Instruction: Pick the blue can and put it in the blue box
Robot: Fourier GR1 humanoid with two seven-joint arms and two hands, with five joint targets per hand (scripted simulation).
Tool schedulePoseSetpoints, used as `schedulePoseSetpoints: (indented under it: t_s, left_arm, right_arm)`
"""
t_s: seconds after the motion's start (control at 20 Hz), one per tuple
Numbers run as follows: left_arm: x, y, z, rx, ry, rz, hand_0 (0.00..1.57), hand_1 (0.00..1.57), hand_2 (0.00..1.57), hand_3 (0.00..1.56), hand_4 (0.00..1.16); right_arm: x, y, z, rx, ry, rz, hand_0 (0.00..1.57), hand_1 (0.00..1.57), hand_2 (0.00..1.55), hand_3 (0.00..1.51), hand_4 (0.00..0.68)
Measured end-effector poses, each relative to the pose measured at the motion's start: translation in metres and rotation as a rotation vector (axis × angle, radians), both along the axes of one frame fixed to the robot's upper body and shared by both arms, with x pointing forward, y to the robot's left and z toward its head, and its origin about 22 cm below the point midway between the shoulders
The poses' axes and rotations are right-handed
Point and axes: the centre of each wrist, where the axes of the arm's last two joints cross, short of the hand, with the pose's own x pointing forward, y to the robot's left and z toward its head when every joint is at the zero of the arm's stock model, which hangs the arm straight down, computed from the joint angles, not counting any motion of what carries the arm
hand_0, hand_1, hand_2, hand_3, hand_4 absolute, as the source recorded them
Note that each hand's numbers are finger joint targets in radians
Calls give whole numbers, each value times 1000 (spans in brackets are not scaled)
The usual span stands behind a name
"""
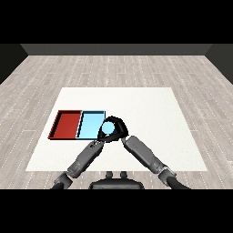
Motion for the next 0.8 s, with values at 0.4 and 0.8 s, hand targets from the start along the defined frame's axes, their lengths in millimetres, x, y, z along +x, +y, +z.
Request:
schedulePoseSetpoints:
  t_s: [0.4, 0.8]
  left_arm:
    - [1, -7, 3, -29, 22, -15, 1571, 1571, 1543, 1476, 1134]
    - [-1, -3, 7, 3, 8, -7, 1571, 1571, 1571, 1506, 1134]
  right_arm:
    - [2, -7, 7, 16, 29, 0, 0, 0, 0, 0, 0]
    - [3, -17, 9, 37, 41, -4, 0, 0, 0, 0, 0]
